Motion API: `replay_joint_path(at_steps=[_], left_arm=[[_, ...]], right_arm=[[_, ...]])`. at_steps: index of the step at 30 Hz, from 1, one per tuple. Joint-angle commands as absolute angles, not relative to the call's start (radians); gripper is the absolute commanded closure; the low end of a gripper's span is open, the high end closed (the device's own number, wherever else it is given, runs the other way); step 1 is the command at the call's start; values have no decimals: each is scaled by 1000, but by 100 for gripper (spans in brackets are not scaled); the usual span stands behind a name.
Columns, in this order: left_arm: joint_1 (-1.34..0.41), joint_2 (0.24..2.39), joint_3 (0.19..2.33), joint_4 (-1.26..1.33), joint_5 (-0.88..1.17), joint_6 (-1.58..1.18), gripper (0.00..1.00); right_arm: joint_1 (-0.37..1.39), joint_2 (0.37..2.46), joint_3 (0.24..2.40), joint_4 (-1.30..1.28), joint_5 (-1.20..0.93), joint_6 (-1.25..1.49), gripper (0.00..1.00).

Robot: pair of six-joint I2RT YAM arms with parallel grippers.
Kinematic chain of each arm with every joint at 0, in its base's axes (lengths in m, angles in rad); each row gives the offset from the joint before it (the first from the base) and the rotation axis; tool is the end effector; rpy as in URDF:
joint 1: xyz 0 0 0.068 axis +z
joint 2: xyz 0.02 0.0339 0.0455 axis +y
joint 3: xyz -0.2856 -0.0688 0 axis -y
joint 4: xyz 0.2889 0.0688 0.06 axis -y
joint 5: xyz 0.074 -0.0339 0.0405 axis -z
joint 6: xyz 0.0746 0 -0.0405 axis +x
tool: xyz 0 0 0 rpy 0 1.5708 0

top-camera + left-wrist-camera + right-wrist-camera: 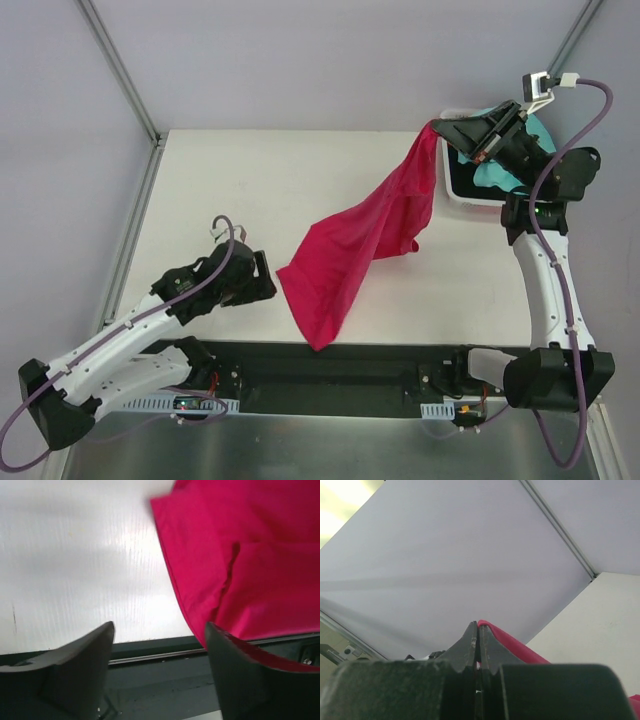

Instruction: Fold and stack the t-shirts

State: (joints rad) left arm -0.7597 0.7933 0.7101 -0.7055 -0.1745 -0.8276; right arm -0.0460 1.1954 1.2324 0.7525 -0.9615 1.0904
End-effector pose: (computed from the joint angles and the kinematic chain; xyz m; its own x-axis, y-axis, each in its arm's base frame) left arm 0.1659 -0.1397 0.2482 -0.7821 -0.2572 -0.5676 0.0202 0.8999 -0.4356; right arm 0.2865 0.0481 0.5327 -0.1605 0.5154 -0.8418 -0.8834 0.3054 0.3554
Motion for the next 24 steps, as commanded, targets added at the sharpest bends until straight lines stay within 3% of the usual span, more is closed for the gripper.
replay_joint_path(at_steps=[1,7,12,15,20,24], left_arm=[[-764,902,981,-653,-249,-792,23],[-767,1147,1167,-638,-215,-744,20],[-779,1215,1155,-571,-181,-765,21],[-816,1229,1112,-503,-172,-819,25],[-873,1233,982,-283,-124,-859,39],[-874,1258,942,-178,-84,-864,39]], right_arm=[[-9,1197,1262,831,-960,1080,99],[-8,1167,1281,735,-976,1008,99],[-8,1152,1270,696,-985,980,99],[-5,1154,1253,698,-977,974,99],[-2,1161,1238,707,-974,968,99],[-2,1157,1239,707,-977,968,99]])
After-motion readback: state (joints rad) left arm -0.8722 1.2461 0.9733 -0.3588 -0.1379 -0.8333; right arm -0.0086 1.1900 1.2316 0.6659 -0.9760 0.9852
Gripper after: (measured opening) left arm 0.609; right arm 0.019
